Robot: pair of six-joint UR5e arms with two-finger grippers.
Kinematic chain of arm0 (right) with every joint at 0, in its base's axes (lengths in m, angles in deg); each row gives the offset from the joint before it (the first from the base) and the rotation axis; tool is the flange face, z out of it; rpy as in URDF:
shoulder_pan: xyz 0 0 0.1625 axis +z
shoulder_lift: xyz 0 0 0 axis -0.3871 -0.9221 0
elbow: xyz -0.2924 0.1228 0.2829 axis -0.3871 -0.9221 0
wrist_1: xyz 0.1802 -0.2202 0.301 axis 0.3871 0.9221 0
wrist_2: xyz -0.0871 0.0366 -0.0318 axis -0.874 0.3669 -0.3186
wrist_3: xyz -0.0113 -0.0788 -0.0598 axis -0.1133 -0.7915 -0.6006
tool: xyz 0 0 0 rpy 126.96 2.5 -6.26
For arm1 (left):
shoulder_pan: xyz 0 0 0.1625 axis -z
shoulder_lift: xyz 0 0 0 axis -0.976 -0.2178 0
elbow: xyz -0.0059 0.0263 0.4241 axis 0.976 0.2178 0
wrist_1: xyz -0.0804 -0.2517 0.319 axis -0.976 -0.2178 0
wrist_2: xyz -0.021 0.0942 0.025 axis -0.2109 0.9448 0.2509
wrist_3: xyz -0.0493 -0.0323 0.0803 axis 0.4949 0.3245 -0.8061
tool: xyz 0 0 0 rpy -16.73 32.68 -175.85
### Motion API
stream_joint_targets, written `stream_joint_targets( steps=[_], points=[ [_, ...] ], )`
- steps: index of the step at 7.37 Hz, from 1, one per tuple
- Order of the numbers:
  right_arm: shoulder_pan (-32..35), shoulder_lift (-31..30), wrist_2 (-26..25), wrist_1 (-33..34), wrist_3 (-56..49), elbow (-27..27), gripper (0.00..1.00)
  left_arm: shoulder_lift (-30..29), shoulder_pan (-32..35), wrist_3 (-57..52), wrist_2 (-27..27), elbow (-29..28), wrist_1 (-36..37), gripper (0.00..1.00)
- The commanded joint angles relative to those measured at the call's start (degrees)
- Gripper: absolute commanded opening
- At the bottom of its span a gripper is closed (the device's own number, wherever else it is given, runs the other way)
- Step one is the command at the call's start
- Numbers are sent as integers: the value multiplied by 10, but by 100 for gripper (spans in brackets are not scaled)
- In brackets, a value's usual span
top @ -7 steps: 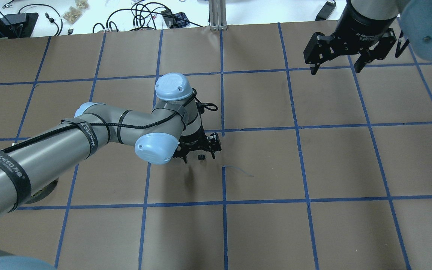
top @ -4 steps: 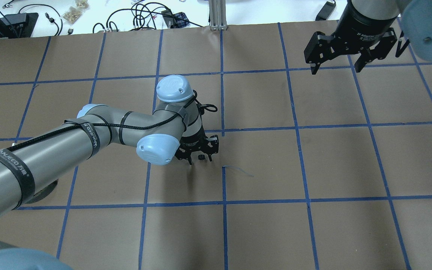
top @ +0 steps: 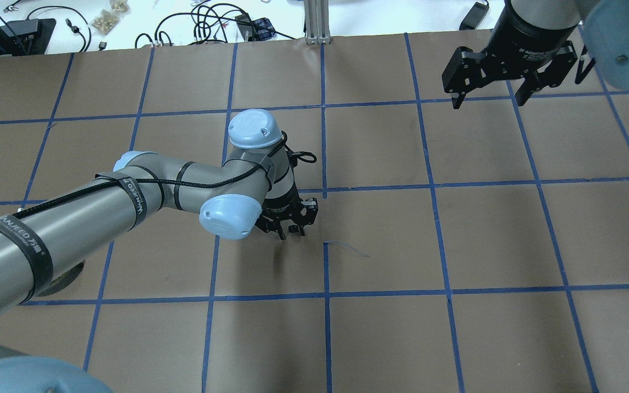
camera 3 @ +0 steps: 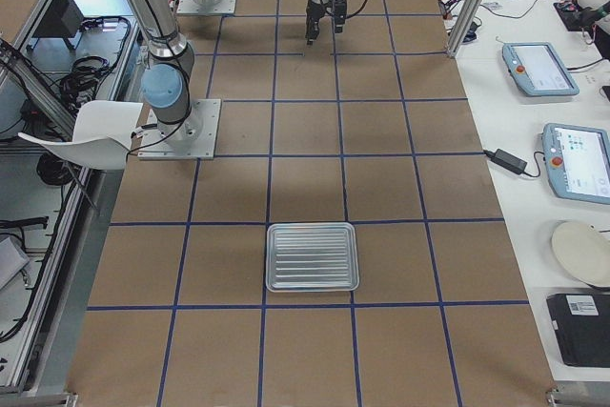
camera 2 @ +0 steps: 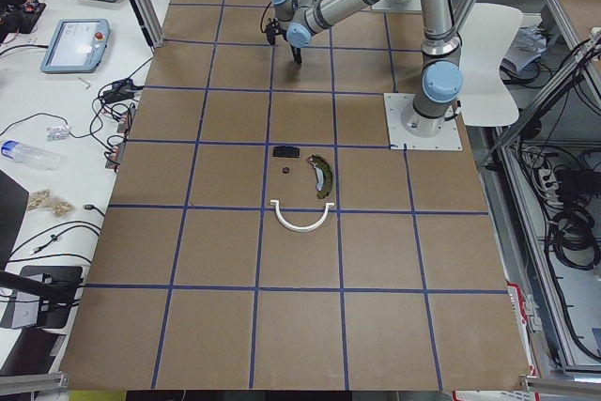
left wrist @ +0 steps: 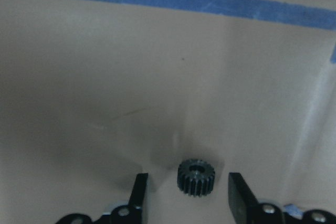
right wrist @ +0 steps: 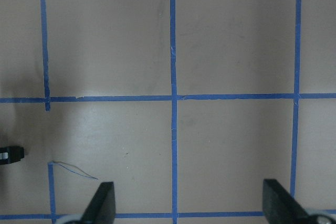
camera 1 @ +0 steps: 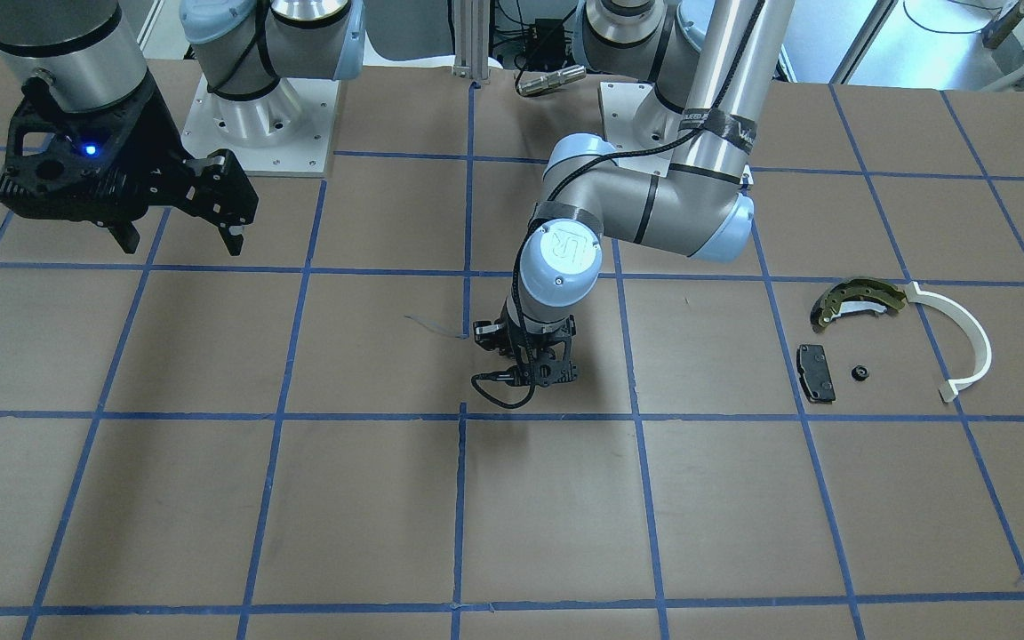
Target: Place bearing gear from tray to pile
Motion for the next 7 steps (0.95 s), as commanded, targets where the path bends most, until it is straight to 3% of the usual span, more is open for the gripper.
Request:
stream_joint_targets(
  steps=[1,2,4,5,7],
  points=[
    [0,0,0,-1,0,0,100,0,-4,0,-1,-10,0,0],
    [0,0,0,-1,0,0,100,7,-11,0,2,-31,-4,0],
    [0,0,0,-1,0,0,100,22,-87,-24,8,-124,-115,0],
    [0,0,0,-1,0,0,100,22,-133,-94,12,-167,-179,0],
    [0,0,0,0,0,0,100,23,-237,-230,97,-183,-228,0]
  ],
)
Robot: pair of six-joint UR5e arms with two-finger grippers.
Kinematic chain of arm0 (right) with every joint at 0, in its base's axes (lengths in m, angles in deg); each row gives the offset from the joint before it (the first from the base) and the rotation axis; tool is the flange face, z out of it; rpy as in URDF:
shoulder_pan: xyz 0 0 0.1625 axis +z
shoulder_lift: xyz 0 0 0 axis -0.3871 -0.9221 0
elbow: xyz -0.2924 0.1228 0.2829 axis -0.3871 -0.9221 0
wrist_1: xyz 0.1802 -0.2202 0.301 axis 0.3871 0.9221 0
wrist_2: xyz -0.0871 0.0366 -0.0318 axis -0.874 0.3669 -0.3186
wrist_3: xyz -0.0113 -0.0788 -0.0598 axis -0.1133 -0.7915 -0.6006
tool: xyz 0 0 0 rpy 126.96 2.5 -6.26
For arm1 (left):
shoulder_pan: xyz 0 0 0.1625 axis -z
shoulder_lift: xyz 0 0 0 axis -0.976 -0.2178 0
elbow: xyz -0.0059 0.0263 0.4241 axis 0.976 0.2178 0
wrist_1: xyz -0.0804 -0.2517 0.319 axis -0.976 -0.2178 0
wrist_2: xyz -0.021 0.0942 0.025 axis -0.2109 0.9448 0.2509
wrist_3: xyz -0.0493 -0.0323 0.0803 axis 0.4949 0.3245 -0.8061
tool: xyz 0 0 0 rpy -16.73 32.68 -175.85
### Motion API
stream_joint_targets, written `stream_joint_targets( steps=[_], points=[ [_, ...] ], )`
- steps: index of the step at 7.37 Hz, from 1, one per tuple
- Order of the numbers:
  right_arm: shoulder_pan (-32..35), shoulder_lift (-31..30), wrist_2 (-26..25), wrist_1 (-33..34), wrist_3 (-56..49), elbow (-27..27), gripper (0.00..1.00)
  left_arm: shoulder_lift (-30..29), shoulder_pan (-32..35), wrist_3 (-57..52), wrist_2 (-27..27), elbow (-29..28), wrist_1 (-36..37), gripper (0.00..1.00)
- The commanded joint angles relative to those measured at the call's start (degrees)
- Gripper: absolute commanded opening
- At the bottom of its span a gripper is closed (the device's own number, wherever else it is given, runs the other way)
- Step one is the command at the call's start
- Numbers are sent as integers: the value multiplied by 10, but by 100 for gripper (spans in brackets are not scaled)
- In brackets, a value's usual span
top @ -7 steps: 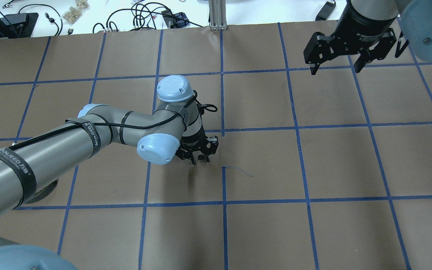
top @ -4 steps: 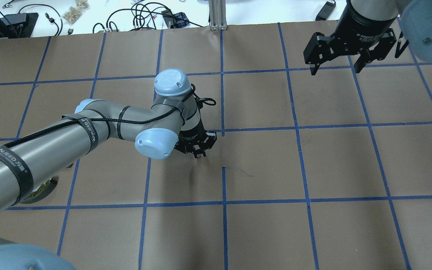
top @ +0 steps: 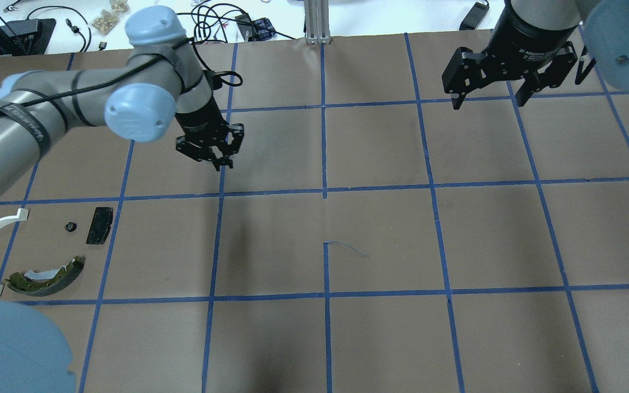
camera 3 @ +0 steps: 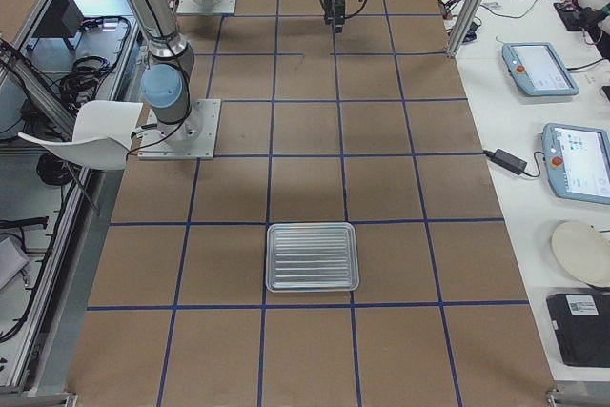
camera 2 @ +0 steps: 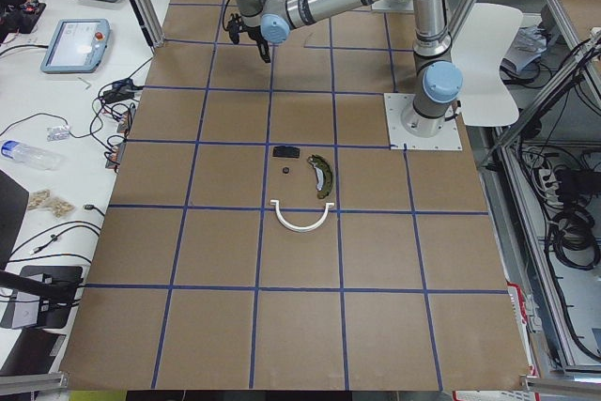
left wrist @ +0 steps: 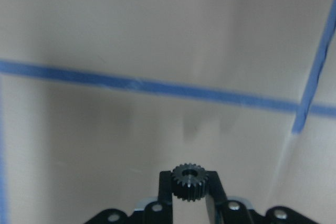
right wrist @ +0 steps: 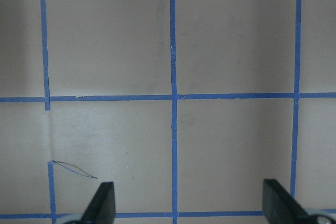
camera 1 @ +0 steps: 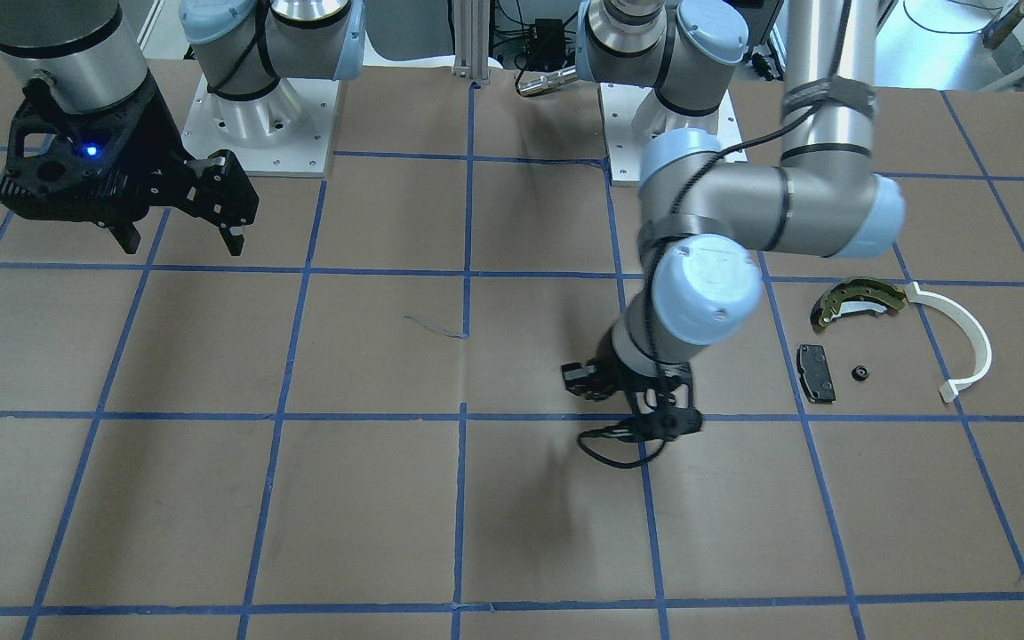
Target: Place bearing gear from tray to pile
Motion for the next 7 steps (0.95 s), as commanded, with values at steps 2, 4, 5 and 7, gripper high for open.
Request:
stream_joint_targets(
  steps=[2,4,5,7],
  points=[
    [0,0,0,0,0,0,100,2,-171,-166,89,4,-20,0],
    [0,0,0,0,0,0,100,-8,-258,-282,136,9,-19,0],
    [0,0,0,0,0,0,100,-13,-286,-312,133,20,6,0],
    [0,0,0,0,0,0,100,-11,-302,-410,132,62,112,0]
  ],
)
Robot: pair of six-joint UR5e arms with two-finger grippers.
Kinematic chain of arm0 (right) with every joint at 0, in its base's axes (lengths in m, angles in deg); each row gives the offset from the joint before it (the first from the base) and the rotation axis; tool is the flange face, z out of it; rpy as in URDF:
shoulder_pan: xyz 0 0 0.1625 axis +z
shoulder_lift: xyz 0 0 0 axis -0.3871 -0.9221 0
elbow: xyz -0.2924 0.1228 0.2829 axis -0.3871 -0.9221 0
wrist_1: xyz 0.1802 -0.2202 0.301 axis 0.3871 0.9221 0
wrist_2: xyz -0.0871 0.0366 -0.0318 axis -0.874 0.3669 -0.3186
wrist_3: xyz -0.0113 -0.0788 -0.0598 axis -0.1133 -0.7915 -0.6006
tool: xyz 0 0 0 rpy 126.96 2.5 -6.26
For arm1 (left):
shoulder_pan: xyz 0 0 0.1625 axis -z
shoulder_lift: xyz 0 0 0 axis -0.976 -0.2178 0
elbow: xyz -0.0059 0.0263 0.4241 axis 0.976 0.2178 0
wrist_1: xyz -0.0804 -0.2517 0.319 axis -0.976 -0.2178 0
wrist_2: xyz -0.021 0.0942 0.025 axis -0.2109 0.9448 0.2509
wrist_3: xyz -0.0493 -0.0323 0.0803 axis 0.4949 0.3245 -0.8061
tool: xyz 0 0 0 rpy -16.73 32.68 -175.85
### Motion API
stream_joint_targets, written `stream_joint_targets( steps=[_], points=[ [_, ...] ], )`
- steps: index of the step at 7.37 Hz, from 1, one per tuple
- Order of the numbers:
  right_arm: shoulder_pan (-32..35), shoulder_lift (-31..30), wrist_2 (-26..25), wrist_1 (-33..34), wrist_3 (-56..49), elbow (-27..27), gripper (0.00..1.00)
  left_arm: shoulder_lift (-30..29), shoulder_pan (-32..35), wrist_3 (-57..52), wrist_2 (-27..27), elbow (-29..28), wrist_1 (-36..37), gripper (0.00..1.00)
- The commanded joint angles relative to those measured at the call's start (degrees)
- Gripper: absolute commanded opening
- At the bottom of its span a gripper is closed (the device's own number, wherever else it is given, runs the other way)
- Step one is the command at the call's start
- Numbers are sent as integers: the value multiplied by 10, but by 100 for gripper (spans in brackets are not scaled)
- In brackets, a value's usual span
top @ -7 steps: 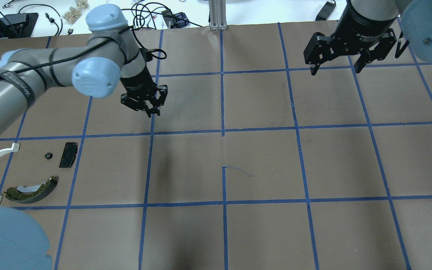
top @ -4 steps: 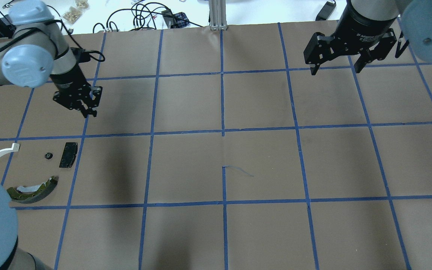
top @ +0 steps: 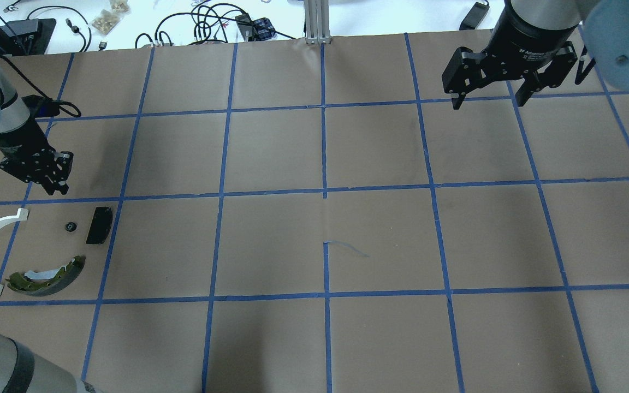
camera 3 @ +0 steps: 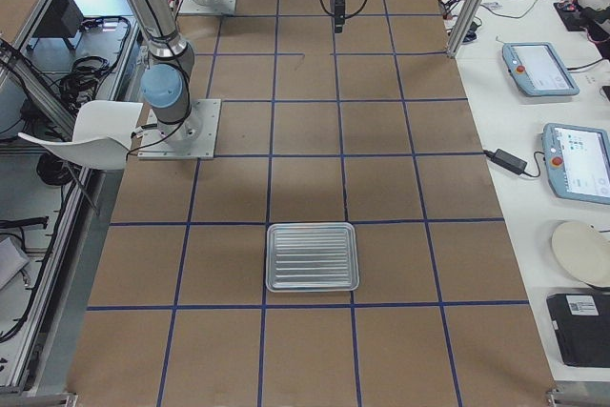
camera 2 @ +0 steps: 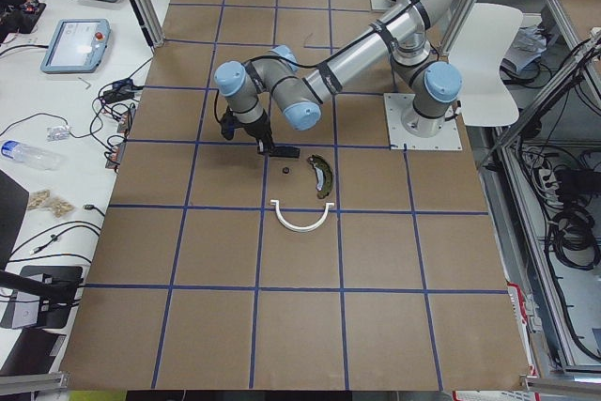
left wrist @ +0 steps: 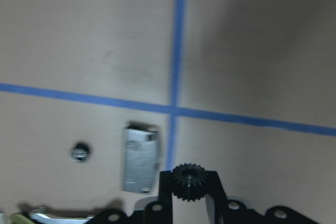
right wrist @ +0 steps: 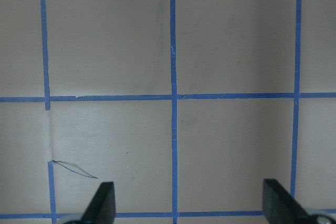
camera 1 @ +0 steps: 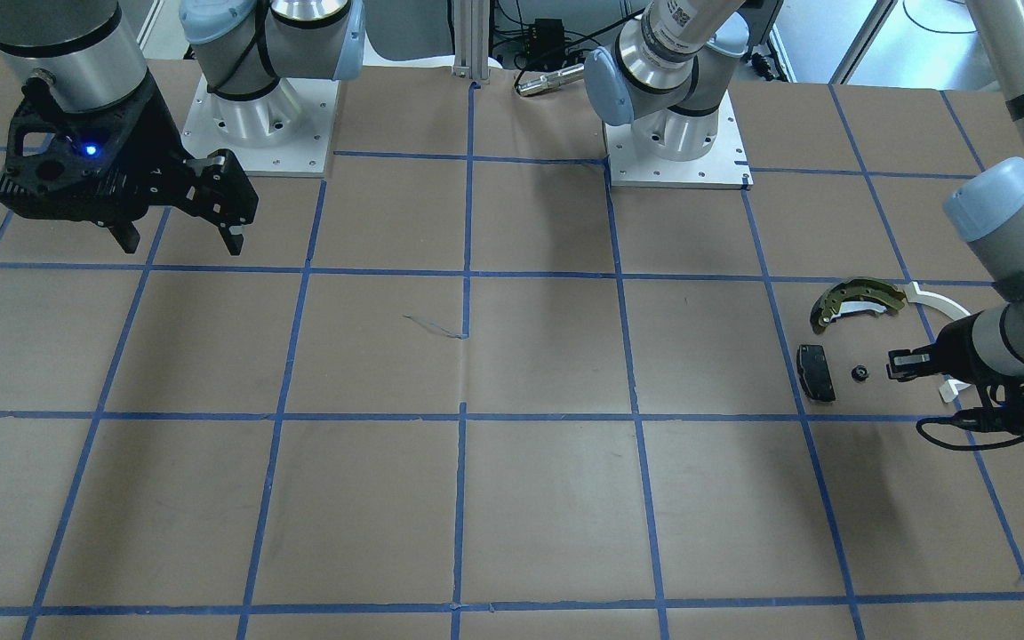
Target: Place bearing gear from tray to pile
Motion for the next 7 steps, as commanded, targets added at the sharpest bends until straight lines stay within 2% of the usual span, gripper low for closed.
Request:
stream_joint_targets(
  steps=[1,2,3,7],
  points=[
    [0,0,0,0,0,0,100,6,-39,-88,-27,63,112,0],
    [0,0,0,0,0,0,100,9,-62,-139,-65,97,178,0],
    [0,0,1,1,0,0,100,10,-71,-151,-66,112,213,0],
    [0,0,1,1,0,4,100,9,-71,-151,-66,145,216,0]
  ],
)
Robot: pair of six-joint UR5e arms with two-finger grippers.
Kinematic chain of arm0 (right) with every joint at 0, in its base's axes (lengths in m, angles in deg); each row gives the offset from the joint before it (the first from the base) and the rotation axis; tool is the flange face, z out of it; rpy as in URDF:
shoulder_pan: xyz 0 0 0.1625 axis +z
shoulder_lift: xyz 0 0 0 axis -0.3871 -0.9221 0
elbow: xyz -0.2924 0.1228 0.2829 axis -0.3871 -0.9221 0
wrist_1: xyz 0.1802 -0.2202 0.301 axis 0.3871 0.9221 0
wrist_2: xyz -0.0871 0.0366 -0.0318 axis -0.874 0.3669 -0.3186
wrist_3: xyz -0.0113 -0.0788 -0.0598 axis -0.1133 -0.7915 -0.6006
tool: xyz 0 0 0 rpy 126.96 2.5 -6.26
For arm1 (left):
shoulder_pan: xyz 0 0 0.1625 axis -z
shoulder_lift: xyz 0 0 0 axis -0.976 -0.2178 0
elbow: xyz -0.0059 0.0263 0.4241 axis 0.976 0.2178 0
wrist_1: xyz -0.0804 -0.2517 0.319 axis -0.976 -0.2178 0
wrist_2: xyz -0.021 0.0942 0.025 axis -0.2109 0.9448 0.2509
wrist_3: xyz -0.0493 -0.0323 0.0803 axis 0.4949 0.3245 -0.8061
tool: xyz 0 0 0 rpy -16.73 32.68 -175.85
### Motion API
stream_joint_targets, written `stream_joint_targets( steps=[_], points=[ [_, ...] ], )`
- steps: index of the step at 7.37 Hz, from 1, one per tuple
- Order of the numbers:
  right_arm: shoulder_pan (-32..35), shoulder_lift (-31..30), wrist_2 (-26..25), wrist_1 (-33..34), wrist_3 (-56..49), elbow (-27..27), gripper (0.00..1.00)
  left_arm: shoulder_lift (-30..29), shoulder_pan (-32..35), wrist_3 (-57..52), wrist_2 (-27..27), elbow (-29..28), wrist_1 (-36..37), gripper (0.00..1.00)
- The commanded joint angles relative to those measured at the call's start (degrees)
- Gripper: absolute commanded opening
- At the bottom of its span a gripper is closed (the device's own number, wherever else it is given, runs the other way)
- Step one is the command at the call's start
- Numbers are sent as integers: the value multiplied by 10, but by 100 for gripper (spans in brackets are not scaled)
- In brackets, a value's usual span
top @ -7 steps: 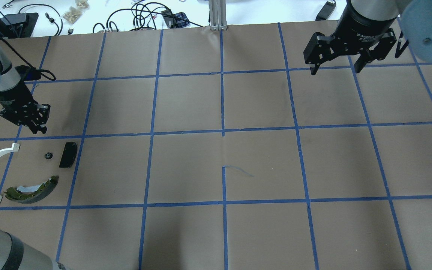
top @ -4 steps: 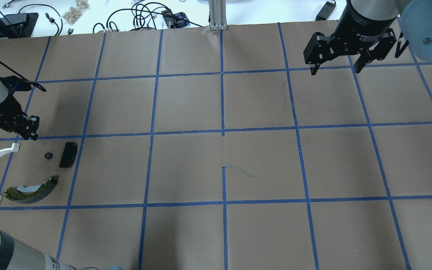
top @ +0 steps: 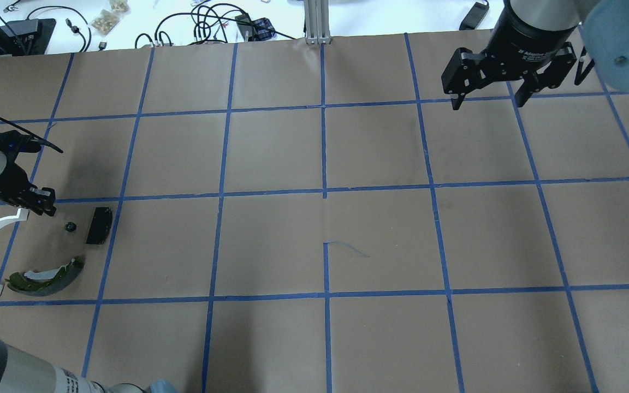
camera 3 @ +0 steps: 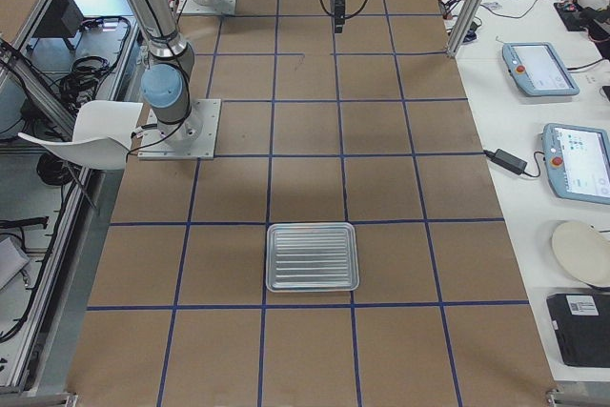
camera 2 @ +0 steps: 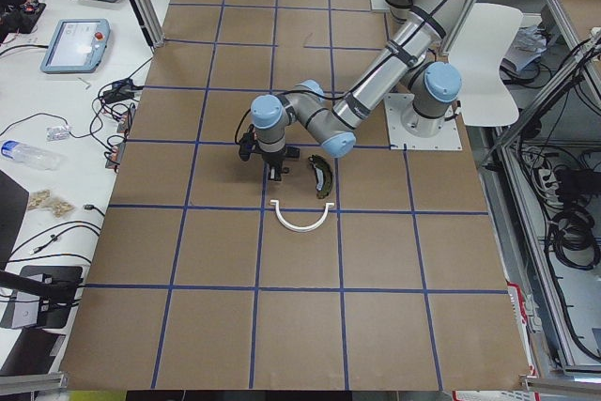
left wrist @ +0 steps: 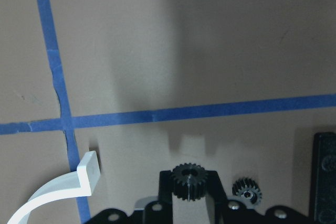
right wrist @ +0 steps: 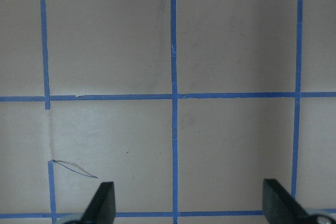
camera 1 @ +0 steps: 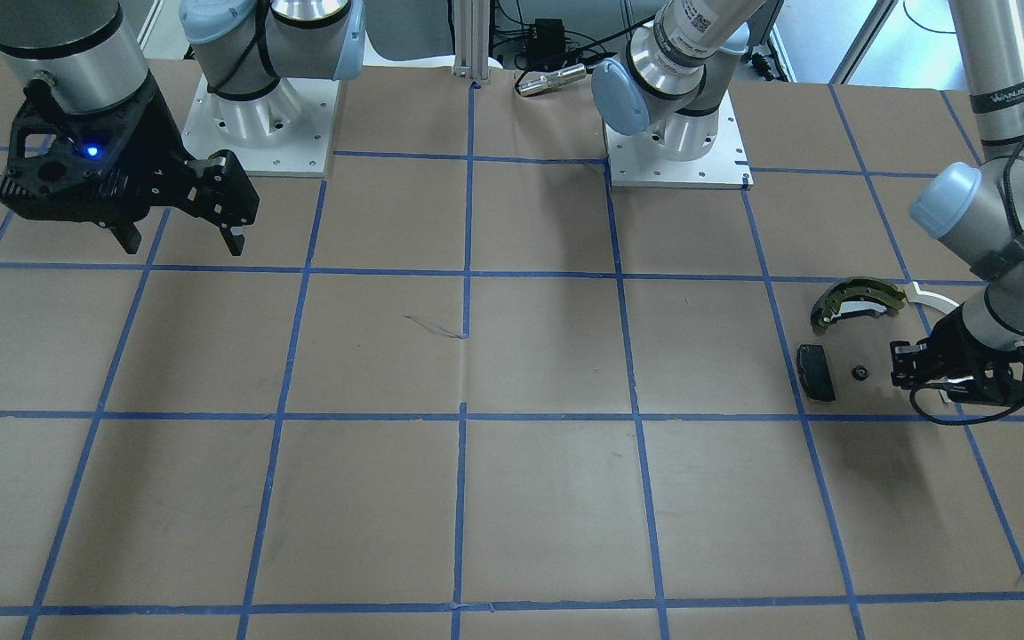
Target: Place bearing gear from tray to pile
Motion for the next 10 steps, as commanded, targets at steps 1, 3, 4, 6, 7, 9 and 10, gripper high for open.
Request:
stream_joint_targets(
  steps=[1,3,4,6,7,9,10],
  points=[
    [0,0,-1,0,0,1,100,-2,0,0,-3,9,2,0],
    [0,0,0,0,0,1,100,-6,0,0,-2,11,0,26],
    [0,0,-1,0,0,1,100,-6,0,0,-1,11,-1,40],
    [0,0,0,1,0,1,100,1,0,3,2,6,-42,100],
    [0,0,-1,1,0,1,100,8,0,4,4,1,-67,100],
    [0,0,-1,0,0,1,100,21,2,7,5,-82,-181,100],
    [0,0,-1,0,0,1,100,13,7,10,5,-174,-295,100]
  ],
)
